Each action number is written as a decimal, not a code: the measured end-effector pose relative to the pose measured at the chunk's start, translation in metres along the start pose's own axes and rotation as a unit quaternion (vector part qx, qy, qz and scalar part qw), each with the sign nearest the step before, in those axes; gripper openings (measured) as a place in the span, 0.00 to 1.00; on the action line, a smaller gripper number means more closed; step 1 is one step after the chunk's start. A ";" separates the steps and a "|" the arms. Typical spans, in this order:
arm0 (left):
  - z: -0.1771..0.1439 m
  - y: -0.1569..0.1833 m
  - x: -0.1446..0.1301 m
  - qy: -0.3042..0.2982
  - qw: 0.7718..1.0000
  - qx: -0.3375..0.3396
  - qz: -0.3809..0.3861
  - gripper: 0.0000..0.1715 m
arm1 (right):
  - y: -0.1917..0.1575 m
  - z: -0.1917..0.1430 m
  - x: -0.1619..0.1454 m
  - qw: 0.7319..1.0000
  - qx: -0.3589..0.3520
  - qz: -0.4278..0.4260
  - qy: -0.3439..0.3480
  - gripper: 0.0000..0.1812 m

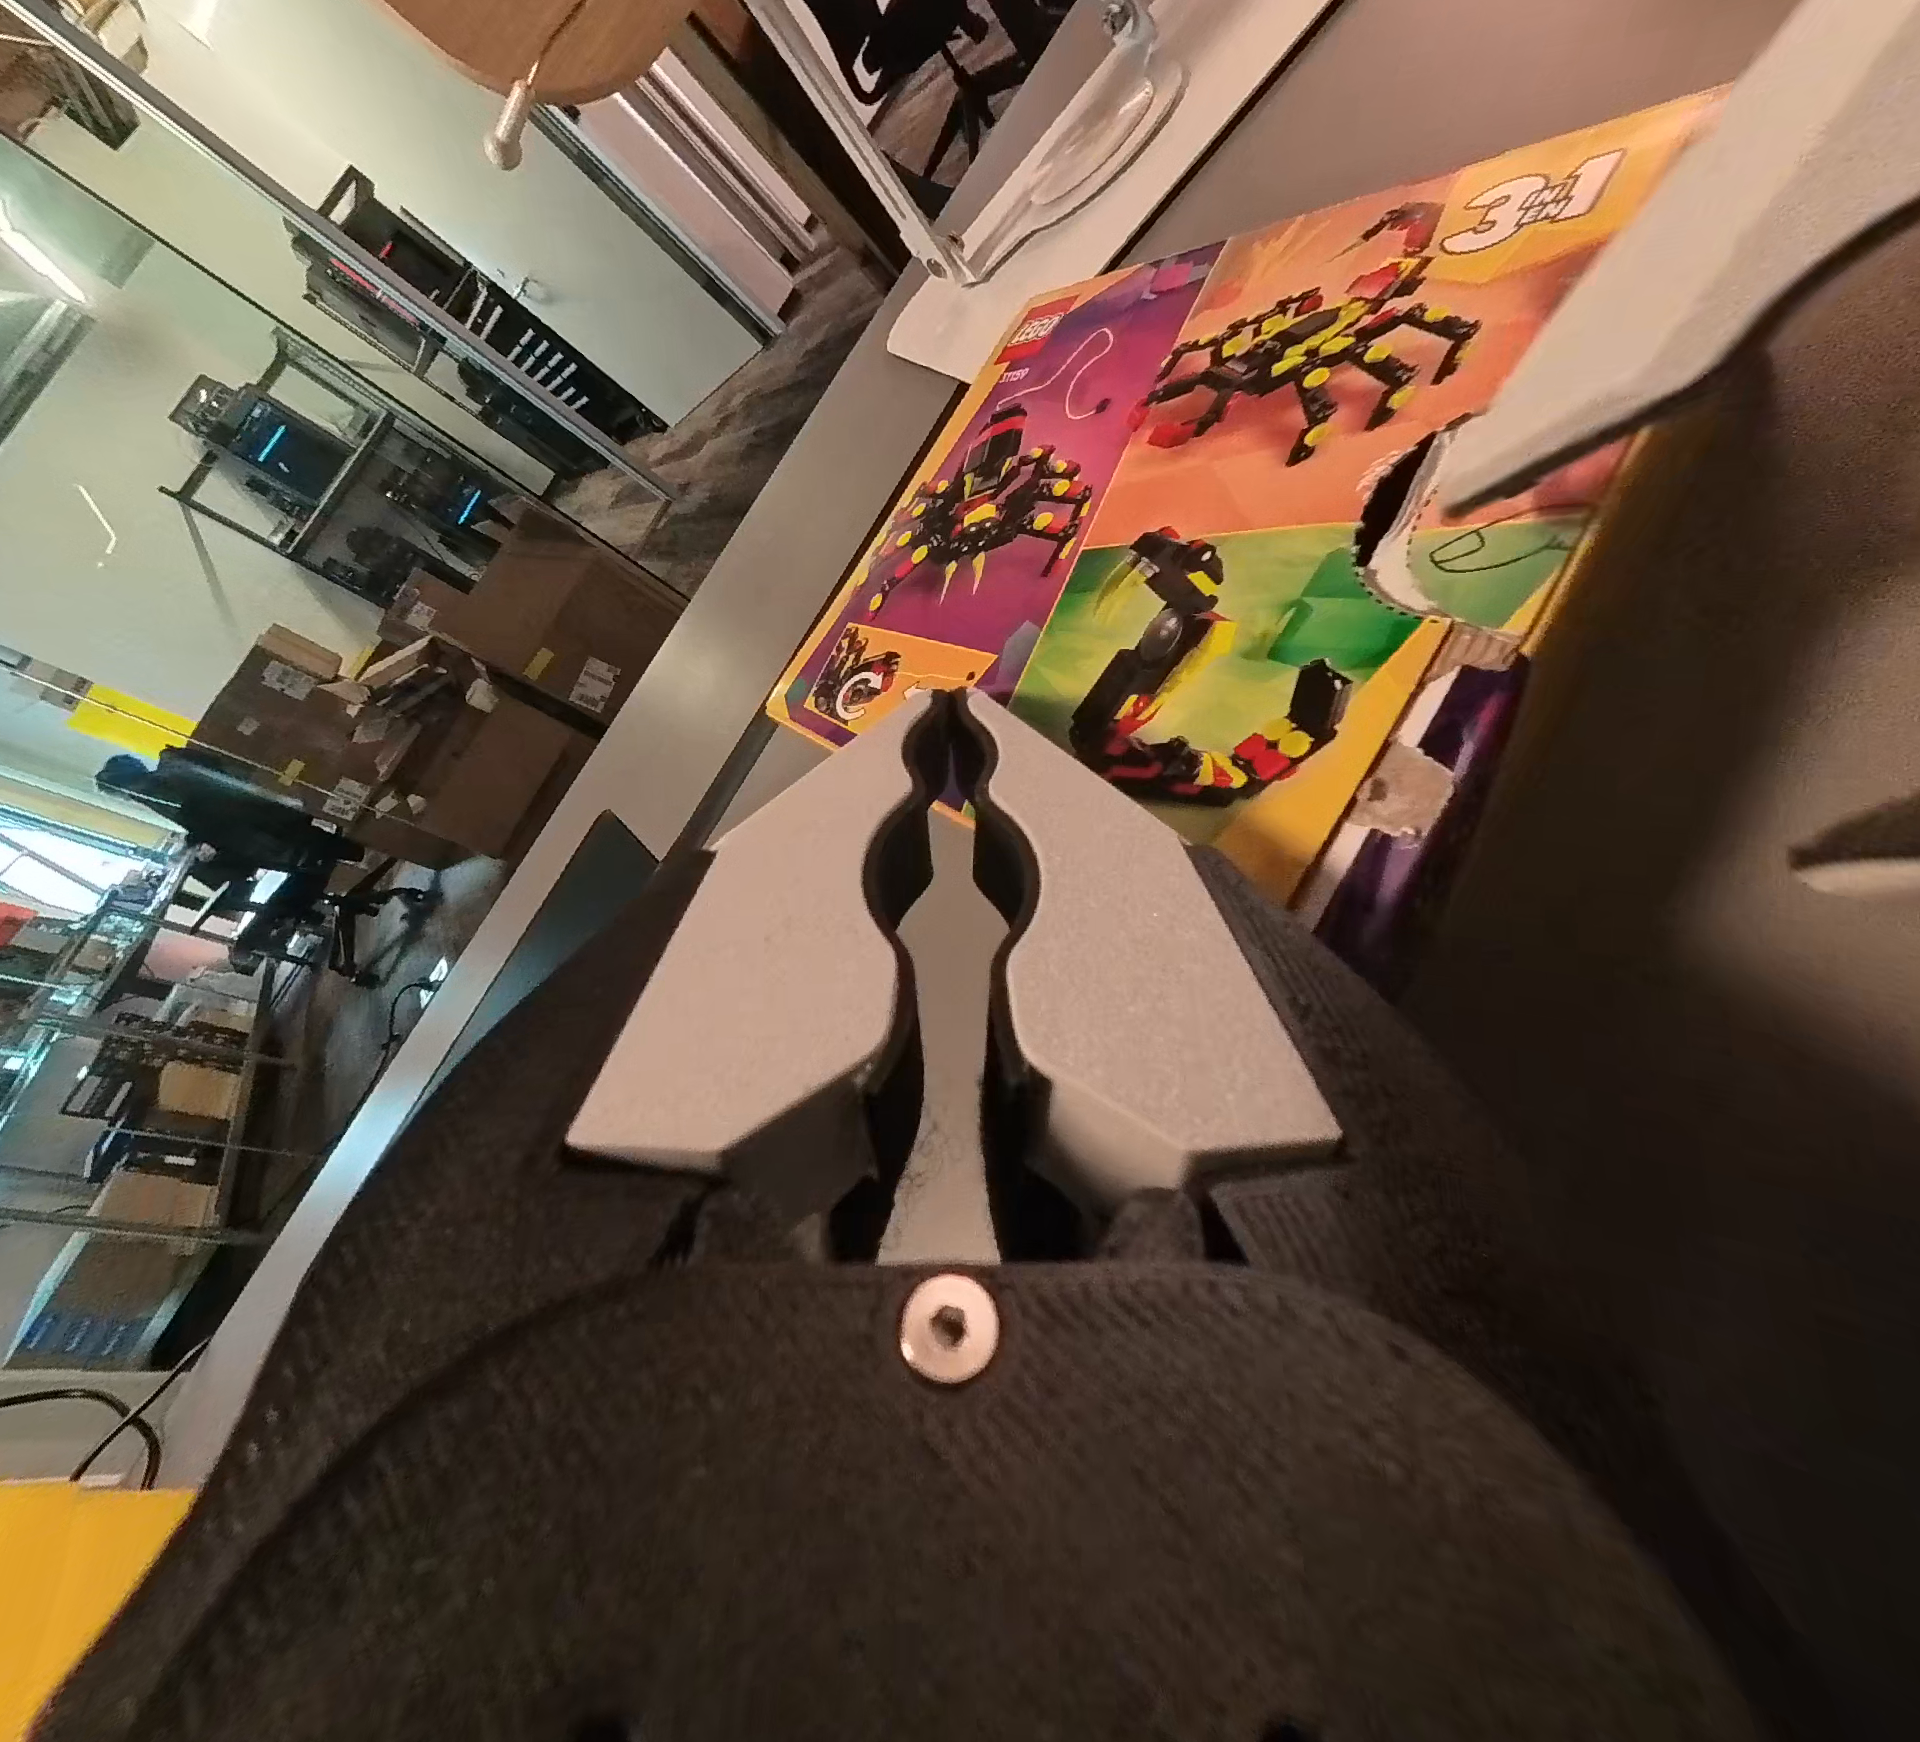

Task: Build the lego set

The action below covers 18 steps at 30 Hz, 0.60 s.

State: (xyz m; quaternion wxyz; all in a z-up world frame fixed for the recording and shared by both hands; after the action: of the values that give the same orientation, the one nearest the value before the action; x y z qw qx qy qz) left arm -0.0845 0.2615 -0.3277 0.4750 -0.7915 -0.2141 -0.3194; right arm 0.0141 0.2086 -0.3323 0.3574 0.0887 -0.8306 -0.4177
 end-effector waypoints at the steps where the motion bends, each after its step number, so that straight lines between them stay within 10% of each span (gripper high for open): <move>1: 0.000 0.000 0.000 -0.001 1.000 -0.001 0.002 0.00 | 0.002 0.005 -0.003 1.000 0.005 -0.003 -0.014 0.28; 18: 0.005 0.006 0.007 -0.030 0.999 0.001 0.028 0.00 | -0.015 0.000 -0.004 0.990 -0.030 -0.135 -0.012 0.07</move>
State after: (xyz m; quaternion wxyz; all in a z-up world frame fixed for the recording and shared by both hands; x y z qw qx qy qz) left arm -0.0745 0.2638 -0.3283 0.4780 -0.8059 -0.2067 -0.2815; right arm 0.0149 0.2010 -0.3455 0.2900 0.1844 -0.8022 -0.4883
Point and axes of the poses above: each gripper's, where its closed fingertips meet, z out along the fingers, x out of its top, y = z × x across the jaws, the point moved 5 cm from there along -z, back along the fingers, and after that the axes turned 7 degrees about -x, right-handed, at the moved point
